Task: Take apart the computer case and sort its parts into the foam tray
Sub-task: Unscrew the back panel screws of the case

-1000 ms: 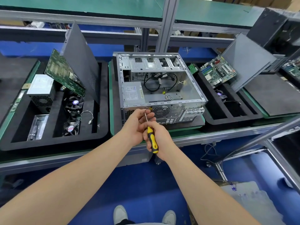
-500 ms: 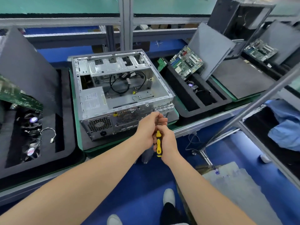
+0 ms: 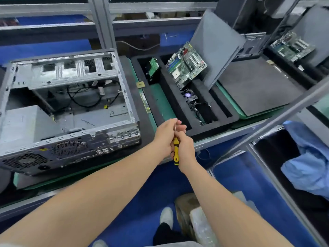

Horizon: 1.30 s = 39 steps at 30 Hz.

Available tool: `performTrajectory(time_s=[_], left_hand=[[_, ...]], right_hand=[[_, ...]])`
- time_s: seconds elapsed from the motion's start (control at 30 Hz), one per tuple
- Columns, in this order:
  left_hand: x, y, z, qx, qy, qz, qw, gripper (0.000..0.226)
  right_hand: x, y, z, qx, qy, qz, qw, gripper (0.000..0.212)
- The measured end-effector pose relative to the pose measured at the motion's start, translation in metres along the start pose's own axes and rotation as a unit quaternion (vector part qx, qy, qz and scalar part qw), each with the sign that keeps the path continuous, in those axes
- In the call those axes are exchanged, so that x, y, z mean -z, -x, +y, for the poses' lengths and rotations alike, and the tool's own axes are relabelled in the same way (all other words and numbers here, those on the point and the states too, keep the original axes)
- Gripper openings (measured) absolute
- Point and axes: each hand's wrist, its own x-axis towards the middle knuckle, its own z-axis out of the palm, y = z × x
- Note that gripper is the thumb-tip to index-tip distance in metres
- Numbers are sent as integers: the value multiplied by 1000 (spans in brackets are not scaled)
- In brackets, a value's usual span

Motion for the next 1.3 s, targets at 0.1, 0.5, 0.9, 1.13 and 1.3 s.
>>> performTrajectory(time_s=[0.1, 0.5, 0.9, 1.13, 1.3], left_hand=[[-14, -23, 0, 25, 19, 32, 999, 13], [-26, -52, 2, 61, 25, 122, 990, 24], [-18, -21, 45, -5, -3, 72, 997, 23], [-3, 25, 113, -138, 22, 47, 989, 16], [53, 90, 161, -199, 91, 30, 975, 16]], right_hand=[[13, -29, -10, -28, 42, -13, 999, 29], [17, -79, -26, -91, 136, -37, 986, 45], [-14, -47, -54, -44, 111, -26, 993, 40], [-73, -4, -100, 52, 39, -90, 994, 38], [-142, 44, -110, 112, 56, -172, 977, 40]])
